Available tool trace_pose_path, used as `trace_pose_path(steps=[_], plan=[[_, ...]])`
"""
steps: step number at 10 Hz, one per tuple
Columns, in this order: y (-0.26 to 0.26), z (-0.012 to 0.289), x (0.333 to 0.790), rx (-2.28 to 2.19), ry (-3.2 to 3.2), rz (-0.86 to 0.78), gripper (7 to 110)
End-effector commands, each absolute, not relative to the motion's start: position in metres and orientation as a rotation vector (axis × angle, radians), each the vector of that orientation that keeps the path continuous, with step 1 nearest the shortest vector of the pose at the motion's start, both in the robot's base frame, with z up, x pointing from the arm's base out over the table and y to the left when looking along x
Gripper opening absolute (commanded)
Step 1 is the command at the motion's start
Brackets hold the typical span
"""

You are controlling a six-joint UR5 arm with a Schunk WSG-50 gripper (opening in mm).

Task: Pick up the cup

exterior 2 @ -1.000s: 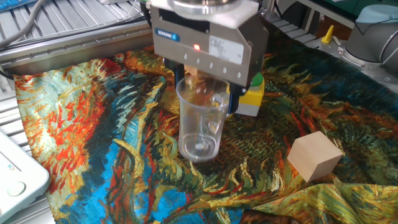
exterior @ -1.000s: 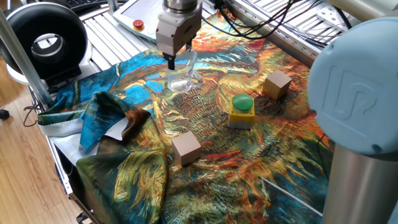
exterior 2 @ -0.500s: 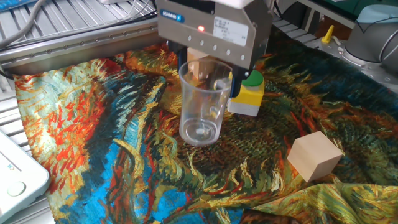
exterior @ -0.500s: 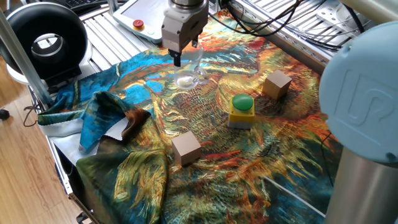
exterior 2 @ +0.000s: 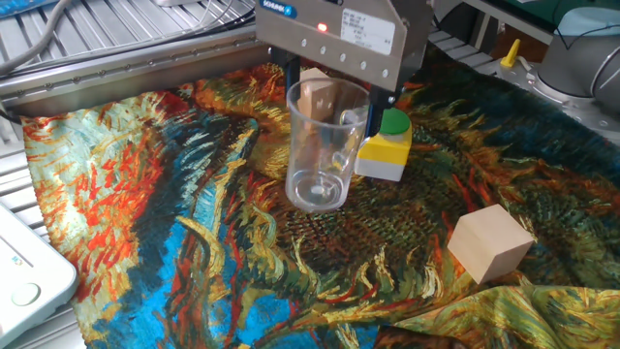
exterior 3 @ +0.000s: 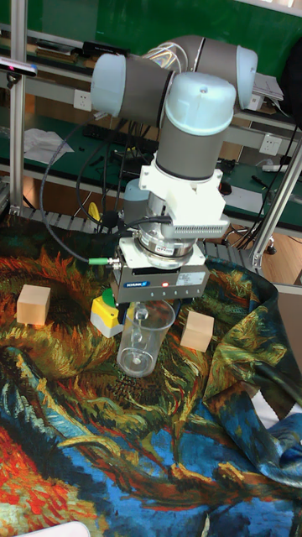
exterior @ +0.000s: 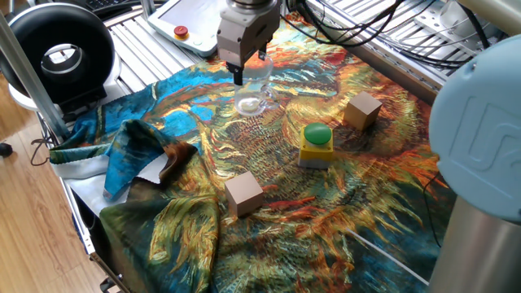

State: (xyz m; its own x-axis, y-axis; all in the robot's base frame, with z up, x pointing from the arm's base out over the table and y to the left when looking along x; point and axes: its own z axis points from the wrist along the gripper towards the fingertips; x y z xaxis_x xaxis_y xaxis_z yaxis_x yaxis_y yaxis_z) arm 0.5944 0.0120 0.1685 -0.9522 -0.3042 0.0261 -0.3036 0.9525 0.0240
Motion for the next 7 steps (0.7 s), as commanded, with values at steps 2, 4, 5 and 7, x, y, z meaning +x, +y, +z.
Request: trace_pose_path(steps=[2,4,5,7], plan=[[0.007,0.1706,0.5869,0.474,-3.072,-0.038,66],[0.0073,0.1704,0.5866,0.481,-3.069,-0.04,66],[0.0068,0.1702,0.5856,0.478,-3.065,-0.039,66],[0.0054,0.1688,0.5858,0.475,-3.064,-0.037,66]])
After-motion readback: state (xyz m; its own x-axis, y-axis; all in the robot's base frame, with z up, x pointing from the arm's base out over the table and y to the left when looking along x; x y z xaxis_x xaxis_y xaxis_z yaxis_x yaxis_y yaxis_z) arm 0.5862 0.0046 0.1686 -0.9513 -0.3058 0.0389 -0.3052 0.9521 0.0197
